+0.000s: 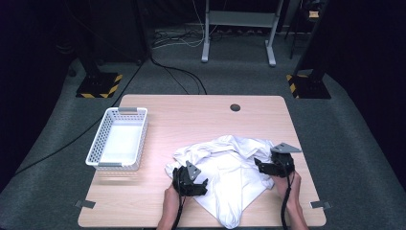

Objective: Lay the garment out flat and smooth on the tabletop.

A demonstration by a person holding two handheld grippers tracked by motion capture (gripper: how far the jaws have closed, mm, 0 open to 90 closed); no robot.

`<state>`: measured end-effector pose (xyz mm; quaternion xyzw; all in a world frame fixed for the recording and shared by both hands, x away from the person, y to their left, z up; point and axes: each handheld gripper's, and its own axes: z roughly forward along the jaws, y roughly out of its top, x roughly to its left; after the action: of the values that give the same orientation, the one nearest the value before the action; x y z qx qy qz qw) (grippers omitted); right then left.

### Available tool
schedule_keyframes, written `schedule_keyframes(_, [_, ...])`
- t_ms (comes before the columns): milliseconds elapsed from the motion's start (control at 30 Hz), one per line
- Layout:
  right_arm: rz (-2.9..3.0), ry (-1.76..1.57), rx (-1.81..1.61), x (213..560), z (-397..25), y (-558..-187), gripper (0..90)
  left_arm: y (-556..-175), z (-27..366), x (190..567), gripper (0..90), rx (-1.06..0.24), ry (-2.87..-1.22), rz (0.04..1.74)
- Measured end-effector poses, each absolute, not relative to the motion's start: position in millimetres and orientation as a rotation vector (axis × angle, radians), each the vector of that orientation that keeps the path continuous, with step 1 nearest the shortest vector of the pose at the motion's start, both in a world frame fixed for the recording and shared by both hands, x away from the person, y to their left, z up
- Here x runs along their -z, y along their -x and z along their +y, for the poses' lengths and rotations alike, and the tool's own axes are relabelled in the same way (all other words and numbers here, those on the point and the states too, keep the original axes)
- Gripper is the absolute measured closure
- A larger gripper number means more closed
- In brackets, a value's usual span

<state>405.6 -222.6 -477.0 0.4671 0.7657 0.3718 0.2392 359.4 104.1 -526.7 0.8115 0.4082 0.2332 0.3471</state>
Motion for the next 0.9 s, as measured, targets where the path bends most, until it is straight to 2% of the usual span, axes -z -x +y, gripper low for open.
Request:
schedule_keyframes(233, [2.207,-1.209,-0.965,481,-185,-429,38.3,-359,104,527,14.6,-0.606,-2.105,1.059])
schedule_keyframes(400, [2.255,-1.185,-0.859,493,-168,-434,42.9,-359,104,527,14.6,-0.608,-2.105,1.058])
schedule_keyframes(467, [2.259,-1.198,-0.814,497,-167,-437,48.8,-359,103,527,14.6,-0.616,-2.103,1.058])
schedule_keyframes(633, [2.217,-1.237,-0.798,503,-171,-445,75.1,-357,106,526,15.9,-0.617,-2.086,1.072])
schedule_keyframes(700, [2.207,-1.235,-0.822,503,-173,-445,82.0,-357,108,526,17.1,-0.611,-2.08,1.073])
schedule_keyframes(833, [2.182,-1.213,-0.853,494,-174,-438,84.0,-356,107,526,17.5,-0.636,-2.083,1.073])
schedule_keyframes(900, [2.168,-1.181,-0.882,485,-174,-429,84.0,-354,112,522,14.1,-0.624,-2.04,1.058])
